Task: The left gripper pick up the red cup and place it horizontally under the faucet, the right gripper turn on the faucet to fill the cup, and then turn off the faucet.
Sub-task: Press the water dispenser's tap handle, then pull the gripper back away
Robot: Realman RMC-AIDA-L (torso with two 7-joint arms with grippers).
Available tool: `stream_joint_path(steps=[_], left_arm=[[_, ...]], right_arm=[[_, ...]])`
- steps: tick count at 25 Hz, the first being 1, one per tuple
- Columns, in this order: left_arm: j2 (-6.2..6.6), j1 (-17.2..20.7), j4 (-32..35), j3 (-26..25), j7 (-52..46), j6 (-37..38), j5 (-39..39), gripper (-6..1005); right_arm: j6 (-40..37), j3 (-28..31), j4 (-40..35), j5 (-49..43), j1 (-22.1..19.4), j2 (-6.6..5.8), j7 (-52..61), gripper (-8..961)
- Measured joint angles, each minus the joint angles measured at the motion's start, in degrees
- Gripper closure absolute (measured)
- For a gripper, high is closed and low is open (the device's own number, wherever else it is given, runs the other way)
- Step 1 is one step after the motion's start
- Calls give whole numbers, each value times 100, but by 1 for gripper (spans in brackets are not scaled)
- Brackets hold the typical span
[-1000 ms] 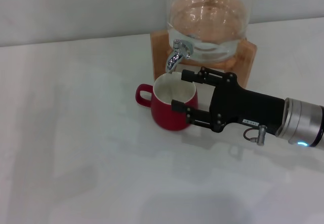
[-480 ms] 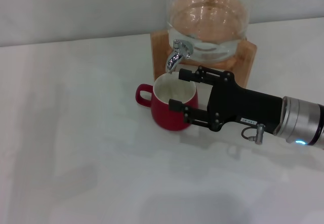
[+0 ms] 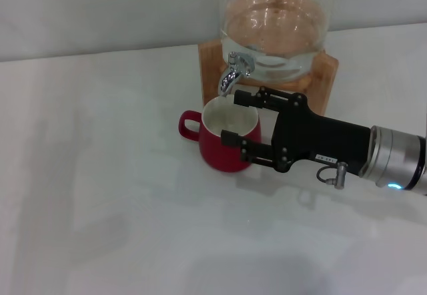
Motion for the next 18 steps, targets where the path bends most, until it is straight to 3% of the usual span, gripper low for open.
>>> stream_joint_path(steps=[18], left_arm=[[-5, -9, 13, 15, 6, 31, 19, 262]], right_arm=[[-9, -88, 4, 41, 59, 0, 0, 280]])
